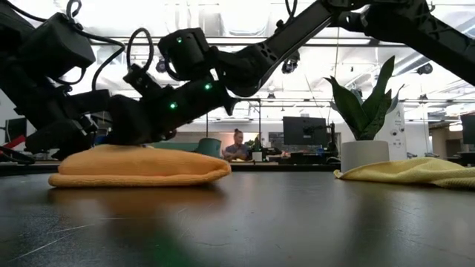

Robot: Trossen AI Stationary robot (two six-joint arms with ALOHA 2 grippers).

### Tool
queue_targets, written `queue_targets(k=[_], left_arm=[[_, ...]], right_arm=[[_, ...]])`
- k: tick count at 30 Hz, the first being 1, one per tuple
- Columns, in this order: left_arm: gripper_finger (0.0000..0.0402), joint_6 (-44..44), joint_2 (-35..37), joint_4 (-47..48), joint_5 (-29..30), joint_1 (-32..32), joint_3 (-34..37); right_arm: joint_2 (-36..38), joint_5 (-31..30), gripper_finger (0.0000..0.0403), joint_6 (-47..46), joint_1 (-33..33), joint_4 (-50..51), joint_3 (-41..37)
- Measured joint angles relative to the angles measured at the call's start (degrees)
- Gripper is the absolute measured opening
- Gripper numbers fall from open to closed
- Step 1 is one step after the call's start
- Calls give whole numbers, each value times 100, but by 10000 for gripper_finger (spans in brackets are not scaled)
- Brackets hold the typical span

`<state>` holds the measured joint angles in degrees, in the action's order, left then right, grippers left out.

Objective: Fold microfiber towels
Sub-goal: Fold the orange microfiber cloth

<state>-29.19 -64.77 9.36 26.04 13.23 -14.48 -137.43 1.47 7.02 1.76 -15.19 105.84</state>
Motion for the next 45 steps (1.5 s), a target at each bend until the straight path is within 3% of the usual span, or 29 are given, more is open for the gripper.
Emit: queue_targets(k=[15, 25, 31, 38, 45], left_arm=[[5, -39, 8, 49, -55, 0, -108], [116, 4, 13, 66, -404, 0, -210], [154, 268, 18, 89, -415, 0, -223], [160, 282, 61, 931, -393, 7, -439], [160, 304, 112, 2331, -479, 4, -949]], right_arm=[[-102, 0, 19, 9, 2, 50, -15], [-101, 0, 112, -2, 2, 65, -15], [33, 2, 155, 7, 2, 365, -15], [462, 2, 173, 54, 1, 1199, -15], [848, -1, 159, 189, -49, 2136, -18]])
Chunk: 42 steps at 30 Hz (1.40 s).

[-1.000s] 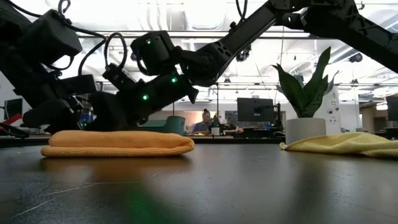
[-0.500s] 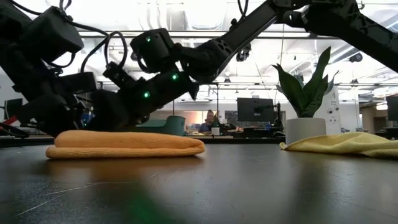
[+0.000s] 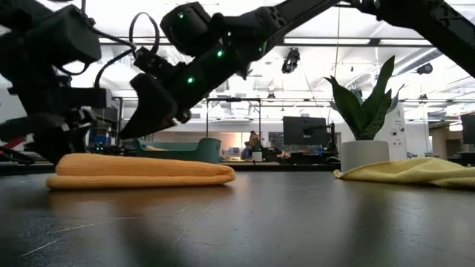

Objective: Fold microfiber towels
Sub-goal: Fold the orange microfiber cloth

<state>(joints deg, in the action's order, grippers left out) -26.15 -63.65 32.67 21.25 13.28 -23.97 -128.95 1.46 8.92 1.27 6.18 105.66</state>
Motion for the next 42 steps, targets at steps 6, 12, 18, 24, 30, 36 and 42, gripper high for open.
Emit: queue_targets(k=[6, 12, 18, 24, 30, 36, 42], left_arm=[[160, 113, 3, 451, -81, -4, -427], [160, 143, 3, 442, -302, 6, -776], [160, 141, -8, 106, -364, 170, -1016], [144, 106, -157, -1446, -1086, 560, -857], [90, 10, -785, -2035, -1189, 1024, -834], [35, -247, -1492, -2208, -1190, 1060, -834], [2, -353, -1825, -2224, -1497, 1069, -902]], right_arm=[[244, -14, 123, 54, -105, 675, -61], [326, -1, 71, 140, -345, 931, -218], [332, -3, 26, 309, -616, 1307, -371], [332, 0, 9, 310, -803, 1328, -474], [389, -63, 9, 312, -895, 1540, -476], [468, -718, 9, 263, -966, 2123, -478], [542, -1021, 8, 110, -990, 2804, -478]])
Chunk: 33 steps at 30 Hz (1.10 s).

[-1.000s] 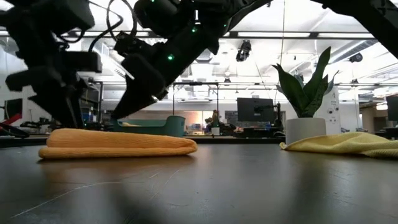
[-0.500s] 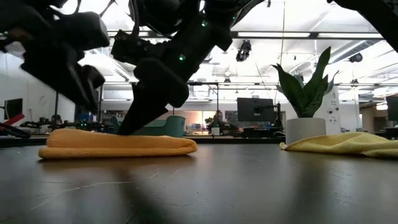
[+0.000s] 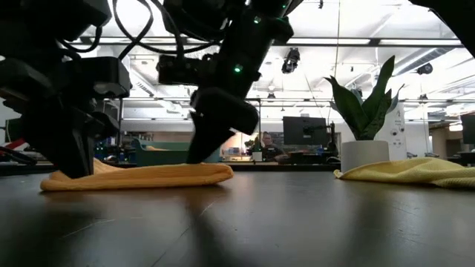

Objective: Fold microfiber towels
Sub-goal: Fold the orange microfiber cloth

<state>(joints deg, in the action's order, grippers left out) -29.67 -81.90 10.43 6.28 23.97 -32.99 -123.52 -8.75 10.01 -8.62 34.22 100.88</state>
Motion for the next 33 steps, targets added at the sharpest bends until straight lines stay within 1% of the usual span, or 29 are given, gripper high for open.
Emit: queue_targets(k=[3, 11, 15, 19, 23, 27, 33], left_arm=[[3, -7, 0, -6, -133, 4, 3], [3, -148, 124, 120, -216, 11, 26], [4, -148, 128, 132, -216, 11, 26], [4, -147, 130, 129, -213, 9, 28], [4, -147, 132, 120, -206, 9, 34], [4, -151, 132, 116, -186, 9, 37], [4, -153, 132, 112, -181, 9, 36]], right_arm=[[20, -134, 8, -26, 0, 250, 0], [31, -195, 8, -117, -2, 840, -4], [111, -472, 8, -115, -11, 941, -15], [327, -488, 8, -144, -53, 730, -13], [367, -418, 8, -140, -189, 466, -15], [335, -132, 8, -205, -291, 222, -114], [251, -158, 8, -526, -326, -73, -552]])
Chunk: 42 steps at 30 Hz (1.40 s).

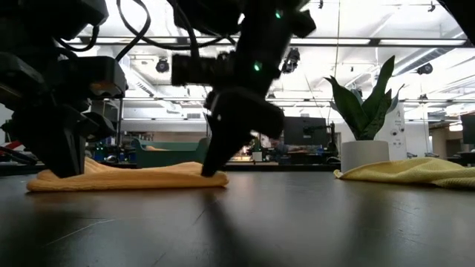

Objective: Fold microfiber towels
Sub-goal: Fold the orange microfiber cloth

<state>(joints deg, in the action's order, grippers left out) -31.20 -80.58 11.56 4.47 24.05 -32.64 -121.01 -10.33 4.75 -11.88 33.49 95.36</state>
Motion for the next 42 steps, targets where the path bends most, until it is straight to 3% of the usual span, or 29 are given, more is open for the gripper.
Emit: queue_targets(k=[6, 16, 27, 36, 42], left_arm=[[4, 0, 2, 4, -42, 0, -3], [4, 2, 162, 771, -332, 7, -173], [4, 7, 1384, 1199, -280, 9, -184], [4, 131, 2149, 1892, 1507, -7, 184], [4, 153, 2014, 1651, 2080, -9, 564]], right_arm=[[50, -21, 8, -304, 0, 121, -265], [348, -19, 8, -223, 2, 458, -292], [570, -229, 8, 206, 132, -310, -287], [570, -306, 8, 641, 594, -1941, -511], [570, -316, 8, 637, 931, -3156, -1063]])
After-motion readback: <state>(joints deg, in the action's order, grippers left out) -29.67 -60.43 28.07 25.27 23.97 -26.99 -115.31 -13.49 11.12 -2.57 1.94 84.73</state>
